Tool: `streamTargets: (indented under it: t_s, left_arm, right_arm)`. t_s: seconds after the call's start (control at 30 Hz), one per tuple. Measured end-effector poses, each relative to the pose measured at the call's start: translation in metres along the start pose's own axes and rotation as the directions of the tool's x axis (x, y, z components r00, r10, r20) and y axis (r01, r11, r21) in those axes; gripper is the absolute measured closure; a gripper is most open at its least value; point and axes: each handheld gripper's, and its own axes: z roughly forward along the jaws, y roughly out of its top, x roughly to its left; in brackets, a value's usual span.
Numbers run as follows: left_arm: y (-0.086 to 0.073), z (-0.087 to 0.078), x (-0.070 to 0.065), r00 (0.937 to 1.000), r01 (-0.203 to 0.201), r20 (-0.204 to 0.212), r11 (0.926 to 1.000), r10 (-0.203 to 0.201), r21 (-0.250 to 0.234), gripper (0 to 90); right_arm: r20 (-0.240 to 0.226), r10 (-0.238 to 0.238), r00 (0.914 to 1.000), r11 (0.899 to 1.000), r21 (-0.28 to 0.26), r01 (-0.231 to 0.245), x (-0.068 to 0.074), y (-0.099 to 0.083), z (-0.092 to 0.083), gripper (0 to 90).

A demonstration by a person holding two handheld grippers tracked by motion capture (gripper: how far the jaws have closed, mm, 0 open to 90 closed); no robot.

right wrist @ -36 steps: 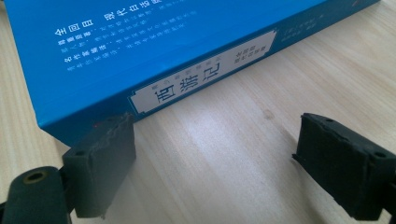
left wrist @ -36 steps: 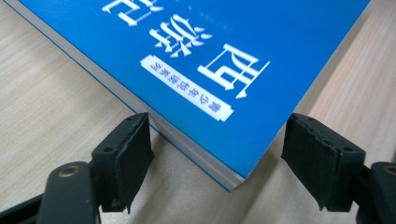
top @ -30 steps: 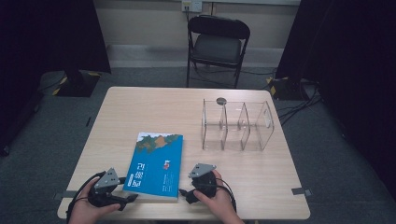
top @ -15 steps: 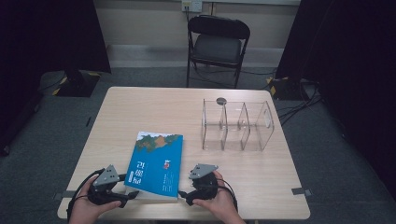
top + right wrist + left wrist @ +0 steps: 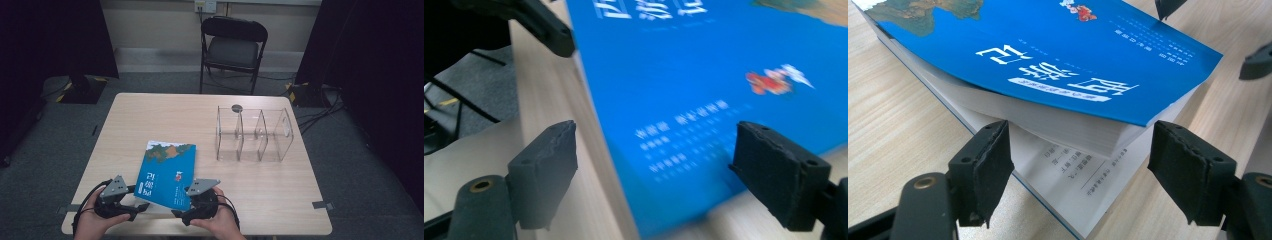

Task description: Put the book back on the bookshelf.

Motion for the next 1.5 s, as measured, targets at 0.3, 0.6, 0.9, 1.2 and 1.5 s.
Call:
streamTargets:
  t_s: [0.3,0.6,0.9,1.2,1.5]
  left_arm:
    - [0.001,0.0,0.0,1.0,0.005,-0.003,1.0,-0.005,-0.005,24.9]
    - [0.001,0.0,-0.001,1.0,0.005,-0.004,1.0,-0.005,-0.002,24.9]
    - [0.003,0.0,-0.001,1.0,0.004,-0.008,1.0,-0.004,-0.002,24.8]
    - [0.004,0.0,-0.001,0.9999,0.008,-0.006,1.0,-0.008,0.001,24.8]
    - [0.007,0.0,0.001,0.9993,0.038,0.002,0.9988,-0.038,-0.03,24.4]
  right_arm:
    - [-0.014,-0.044,0.9989,0.999,0.003,0.044,0.014,0.009,0.022,16.4]
    - [0.004,-0.093,0.9956,0.996,0.002,0.093,0.02,0.016,0.037,15.4]
    - [0.067,-0.067,0.9955,0.998,-0.015,0.069,0.022,0.018,0.046,16.8]
    - [0.138,-0.13,0.9818,0.991,0.018,0.129,0.023,0.021,0.047,30.7]
    - [0.136,-0.173,0.9756,0.985,0.019,0.172,0.026,0.025,0.048,50.2]
